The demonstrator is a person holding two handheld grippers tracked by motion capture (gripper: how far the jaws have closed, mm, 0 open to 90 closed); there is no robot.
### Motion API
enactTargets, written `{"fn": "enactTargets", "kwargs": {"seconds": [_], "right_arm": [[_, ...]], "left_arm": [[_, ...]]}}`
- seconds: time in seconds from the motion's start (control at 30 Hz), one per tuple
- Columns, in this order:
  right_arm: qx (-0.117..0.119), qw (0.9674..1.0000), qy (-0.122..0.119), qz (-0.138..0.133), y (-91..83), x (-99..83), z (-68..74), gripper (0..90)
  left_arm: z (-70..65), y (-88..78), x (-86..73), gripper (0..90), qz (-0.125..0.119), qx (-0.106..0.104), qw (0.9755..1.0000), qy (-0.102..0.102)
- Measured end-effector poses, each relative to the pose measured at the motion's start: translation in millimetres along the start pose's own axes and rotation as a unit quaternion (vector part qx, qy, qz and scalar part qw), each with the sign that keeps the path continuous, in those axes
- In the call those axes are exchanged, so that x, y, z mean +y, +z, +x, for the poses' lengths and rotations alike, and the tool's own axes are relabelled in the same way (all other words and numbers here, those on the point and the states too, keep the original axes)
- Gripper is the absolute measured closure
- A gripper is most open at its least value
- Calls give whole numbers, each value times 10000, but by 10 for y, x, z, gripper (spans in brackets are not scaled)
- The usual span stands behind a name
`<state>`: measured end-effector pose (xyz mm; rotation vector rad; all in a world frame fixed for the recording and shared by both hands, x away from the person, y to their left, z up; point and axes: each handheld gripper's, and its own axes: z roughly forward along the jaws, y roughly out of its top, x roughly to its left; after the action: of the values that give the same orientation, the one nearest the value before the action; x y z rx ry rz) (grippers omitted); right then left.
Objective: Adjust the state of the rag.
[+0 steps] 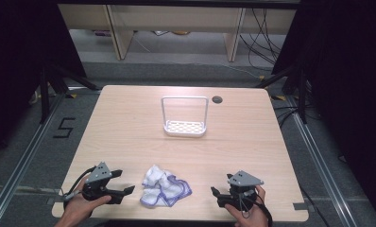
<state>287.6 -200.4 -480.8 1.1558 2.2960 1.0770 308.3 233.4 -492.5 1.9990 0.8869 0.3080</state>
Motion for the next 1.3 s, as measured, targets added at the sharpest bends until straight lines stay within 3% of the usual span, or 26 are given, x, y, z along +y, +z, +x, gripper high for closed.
{"fn": "enactTargets", "kwargs": {"seconds": [0.2,0.3,0.4,0.6,0.8,0.9,1.07,1.3], "right_arm": [[108,9998,-128,-53,13,9,24,315],[168,9998,-114,-60,7,23,56,360],[251,9991,-274,-220,13,52,89,393],[659,9962,-511,-256,87,154,273,439],[1122,9906,-745,-224,200,250,519,471],[1359,9863,-920,-180,272,284,645,490],[1558,9803,-1206,-120,406,360,841,542],[1664,9759,-1407,76,587,432,1032,584]], "left_arm": [[11,-6,5,216,54,81,9999,30],[9,1,5,234,-54,50,9999,-75],[12,0,13,257,-43,-16,9999,-143],[-40,37,50,352,-111,-122,9998,-93],[-78,105,103,388,-17,-198,9998,-73],[-76,154,128,409,35,-243,9997,-16],[-77,240,155,432,172,-292,9994,12],[-82,261,187,434,158,-289,9995,-3]]}}
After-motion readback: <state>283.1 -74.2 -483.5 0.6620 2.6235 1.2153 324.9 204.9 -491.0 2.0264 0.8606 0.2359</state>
